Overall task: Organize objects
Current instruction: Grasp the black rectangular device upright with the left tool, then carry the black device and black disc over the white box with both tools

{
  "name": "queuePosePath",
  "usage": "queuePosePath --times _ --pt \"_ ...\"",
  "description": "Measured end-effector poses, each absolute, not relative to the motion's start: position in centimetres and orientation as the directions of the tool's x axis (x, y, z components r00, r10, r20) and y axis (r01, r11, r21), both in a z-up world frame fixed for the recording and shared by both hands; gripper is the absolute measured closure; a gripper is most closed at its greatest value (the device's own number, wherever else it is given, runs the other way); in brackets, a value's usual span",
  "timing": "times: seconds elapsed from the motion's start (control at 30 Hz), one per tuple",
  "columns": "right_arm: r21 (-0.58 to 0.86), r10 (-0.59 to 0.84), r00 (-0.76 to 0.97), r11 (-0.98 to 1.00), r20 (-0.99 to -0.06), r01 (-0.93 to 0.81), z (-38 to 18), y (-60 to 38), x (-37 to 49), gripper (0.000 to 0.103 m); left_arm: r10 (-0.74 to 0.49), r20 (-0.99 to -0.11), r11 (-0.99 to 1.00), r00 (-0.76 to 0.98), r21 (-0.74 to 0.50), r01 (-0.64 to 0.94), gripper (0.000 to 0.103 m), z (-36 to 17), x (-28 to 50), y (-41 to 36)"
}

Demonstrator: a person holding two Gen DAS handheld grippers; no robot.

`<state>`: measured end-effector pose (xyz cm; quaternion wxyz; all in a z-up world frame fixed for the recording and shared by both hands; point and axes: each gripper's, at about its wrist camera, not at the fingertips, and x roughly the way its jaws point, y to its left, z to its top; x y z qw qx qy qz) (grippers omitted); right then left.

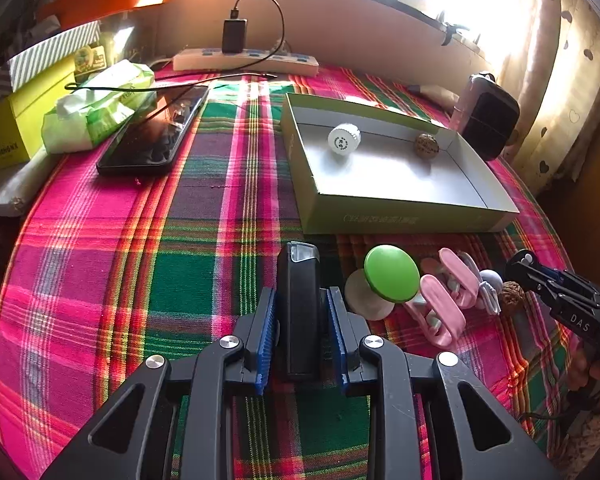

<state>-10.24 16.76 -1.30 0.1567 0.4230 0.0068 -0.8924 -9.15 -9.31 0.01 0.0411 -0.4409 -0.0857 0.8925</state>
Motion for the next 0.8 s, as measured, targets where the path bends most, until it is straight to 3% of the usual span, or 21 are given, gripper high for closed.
queuePosePath --times 0.8 --pt "0.114 -0.27 -0.595 -0.951 -0.757 0.286 -1.3 16.7 -10.3 0.073 0.081 -0.78 -0.995 -0.621 -0.101 -0.002 0.081 0.0 -9.1 -8.2"
